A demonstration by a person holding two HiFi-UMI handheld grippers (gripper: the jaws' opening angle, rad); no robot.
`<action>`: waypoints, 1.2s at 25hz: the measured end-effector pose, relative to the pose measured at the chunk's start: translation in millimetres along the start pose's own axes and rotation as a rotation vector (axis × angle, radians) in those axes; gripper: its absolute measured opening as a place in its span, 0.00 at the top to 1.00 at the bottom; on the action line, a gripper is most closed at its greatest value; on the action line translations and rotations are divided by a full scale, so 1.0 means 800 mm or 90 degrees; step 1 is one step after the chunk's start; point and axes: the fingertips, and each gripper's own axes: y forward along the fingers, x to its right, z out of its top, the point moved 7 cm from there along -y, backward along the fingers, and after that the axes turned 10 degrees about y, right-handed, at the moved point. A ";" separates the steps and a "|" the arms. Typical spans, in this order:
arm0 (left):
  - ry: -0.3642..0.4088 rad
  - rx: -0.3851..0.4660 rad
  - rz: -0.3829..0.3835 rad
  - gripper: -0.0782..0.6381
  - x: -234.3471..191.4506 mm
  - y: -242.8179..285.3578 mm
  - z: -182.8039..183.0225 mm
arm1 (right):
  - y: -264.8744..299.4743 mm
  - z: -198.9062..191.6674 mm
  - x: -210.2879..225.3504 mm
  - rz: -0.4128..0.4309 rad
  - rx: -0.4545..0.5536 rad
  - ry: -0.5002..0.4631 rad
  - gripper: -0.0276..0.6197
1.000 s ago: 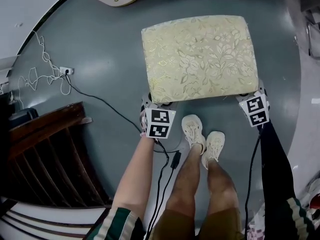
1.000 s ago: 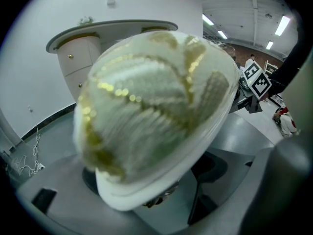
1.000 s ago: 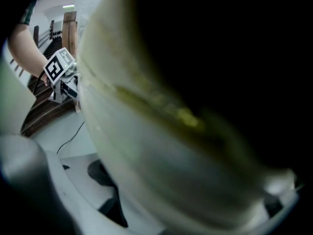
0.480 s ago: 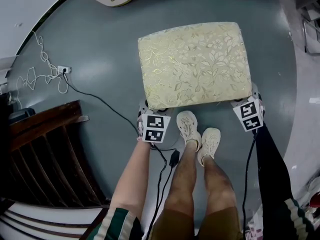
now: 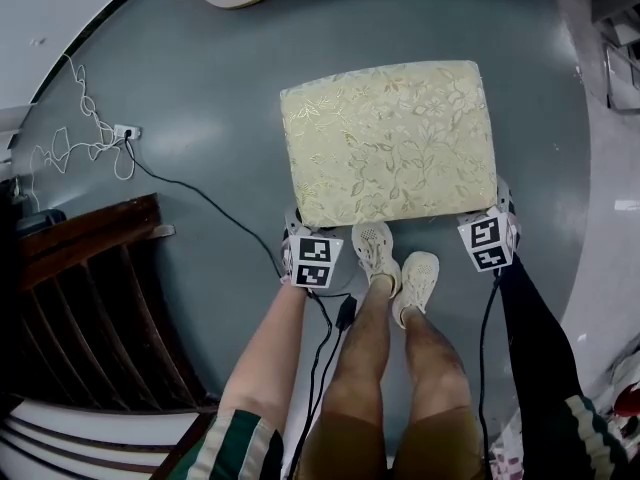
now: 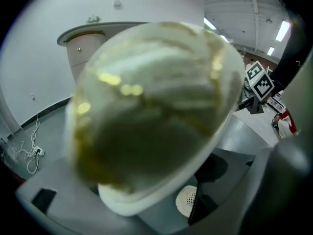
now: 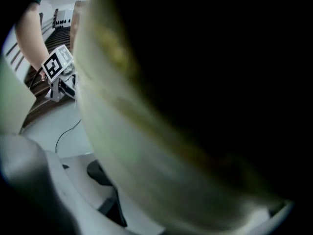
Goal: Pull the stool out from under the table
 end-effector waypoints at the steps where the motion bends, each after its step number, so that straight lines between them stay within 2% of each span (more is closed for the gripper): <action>1: -0.010 -0.009 0.002 0.34 0.000 -0.001 -0.001 | -0.001 -0.001 -0.002 -0.004 -0.002 -0.002 0.34; 4: -0.022 -0.025 0.010 0.34 -0.002 -0.001 -0.002 | -0.004 -0.002 -0.004 -0.016 -0.006 -0.004 0.35; 8: -0.009 -0.018 0.008 0.34 -0.002 0.000 -0.001 | -0.004 -0.003 -0.005 -0.024 -0.005 -0.005 0.34; 11: -0.004 -0.031 0.023 0.32 -0.003 -0.004 -0.003 | -0.009 -0.023 -0.019 -0.001 -0.054 0.018 0.16; 13: -0.006 -0.055 0.026 0.32 -0.002 -0.014 -0.007 | -0.028 -0.041 -0.032 0.016 -0.087 0.035 0.11; 15: -0.009 -0.081 0.029 0.32 -0.004 -0.030 -0.009 | -0.056 -0.046 -0.038 0.023 -0.102 0.046 0.11; 20: -0.021 -0.131 0.044 0.32 -0.013 -0.107 0.009 | -0.140 0.004 -0.032 0.014 -0.075 0.095 0.13; 22: -0.029 -0.131 0.050 0.32 -0.011 -0.156 0.033 | -0.181 0.042 -0.028 0.014 -0.043 0.110 0.14; 24: -0.032 -0.098 0.057 0.32 -0.013 -0.203 0.075 | -0.220 0.089 -0.023 0.017 -0.002 0.118 0.14; 30: 0.051 0.084 0.069 0.32 -0.018 -0.337 0.272 | -0.346 0.246 -0.017 0.038 0.120 0.109 0.15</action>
